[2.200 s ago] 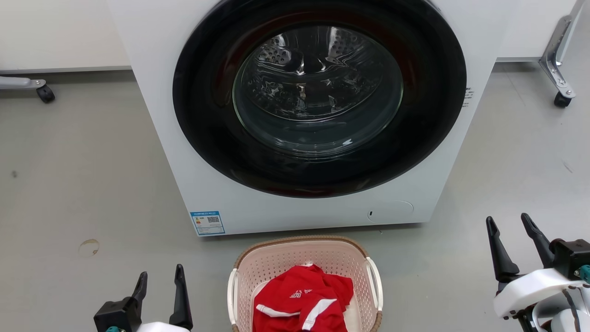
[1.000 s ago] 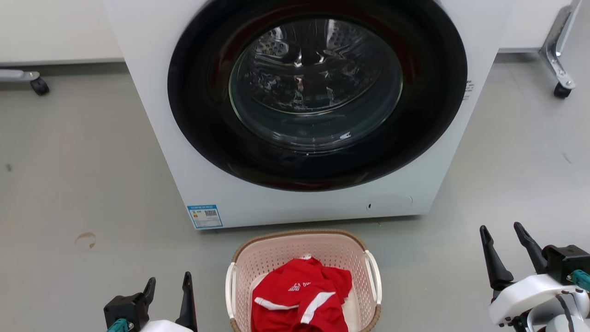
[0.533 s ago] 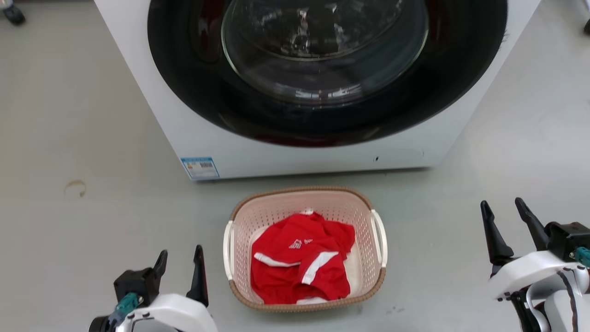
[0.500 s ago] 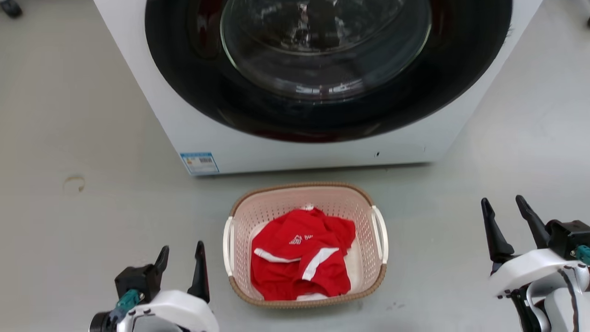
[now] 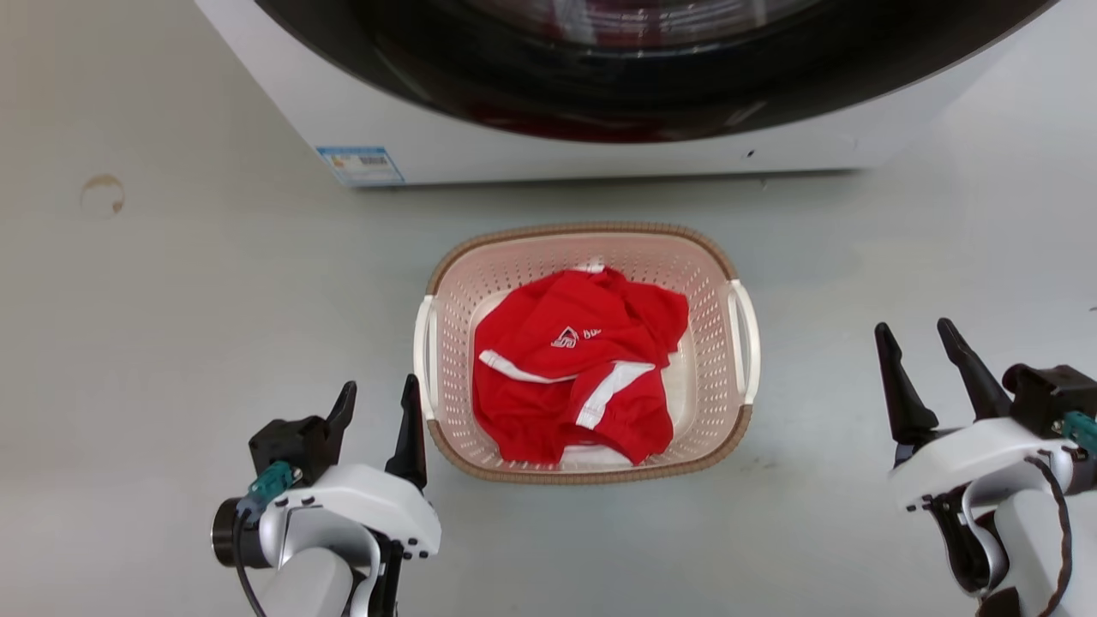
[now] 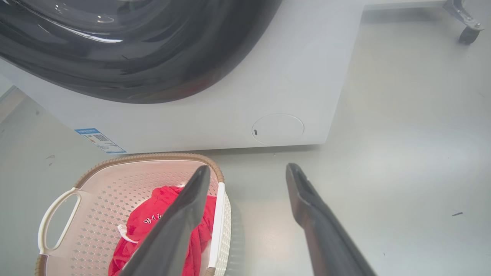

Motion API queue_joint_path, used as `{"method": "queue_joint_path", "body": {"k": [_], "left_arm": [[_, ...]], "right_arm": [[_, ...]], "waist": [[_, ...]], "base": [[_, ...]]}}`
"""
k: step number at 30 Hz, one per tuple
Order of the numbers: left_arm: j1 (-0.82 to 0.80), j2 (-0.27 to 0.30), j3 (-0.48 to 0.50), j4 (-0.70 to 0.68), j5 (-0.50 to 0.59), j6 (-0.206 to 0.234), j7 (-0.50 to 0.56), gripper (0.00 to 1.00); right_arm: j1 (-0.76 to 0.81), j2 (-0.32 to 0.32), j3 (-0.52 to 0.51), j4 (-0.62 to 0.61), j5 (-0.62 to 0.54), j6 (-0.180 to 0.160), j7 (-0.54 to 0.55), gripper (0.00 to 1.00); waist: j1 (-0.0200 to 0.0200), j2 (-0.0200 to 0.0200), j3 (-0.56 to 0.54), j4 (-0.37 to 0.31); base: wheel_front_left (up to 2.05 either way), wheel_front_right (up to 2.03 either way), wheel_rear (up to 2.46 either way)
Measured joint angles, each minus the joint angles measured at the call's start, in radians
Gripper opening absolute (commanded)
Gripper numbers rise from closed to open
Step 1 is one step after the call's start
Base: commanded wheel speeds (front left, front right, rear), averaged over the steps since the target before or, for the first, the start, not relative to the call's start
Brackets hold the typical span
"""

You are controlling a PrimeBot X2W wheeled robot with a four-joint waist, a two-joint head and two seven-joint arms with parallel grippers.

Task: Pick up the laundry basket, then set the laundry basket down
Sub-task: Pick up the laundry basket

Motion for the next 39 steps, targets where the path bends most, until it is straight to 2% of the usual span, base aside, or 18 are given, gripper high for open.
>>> {"method": "queue_joint_path", "body": {"k": [9, 22, 39], "left_arm": [[-0.143, -0.063, -0.009, 0.168, -0.006, -0.084, -0.045, 1.00], [-0.365, -0.109, -0.025, 0.430, -0.006, -0.218, -0.066, 1.00], [-0.542, -0.126, -0.006, 0.580, 0.041, -0.282, -0.066, 1.00]], "right_arm": [[-0.082, -0.019, 0.062, 0.016, 0.067, 0.000, -0.001, 1.00], [-0.188, -0.044, 0.100, 0.073, 0.121, 0.000, -0.001, 1.00], [-0.338, -0.049, 0.238, 0.177, 0.199, 0.000, -0.001, 1.00]], "waist": [[0.0000, 0.0000, 0.135, 0.031], [0.0000, 0.0000, 0.303, 0.077], [0.0000, 0.0000, 0.429, 0.100]], "base": [[0.00, 0.00, 0.00], [0.00, 0.00, 0.00], [0.00, 0.00, 0.00]]}}
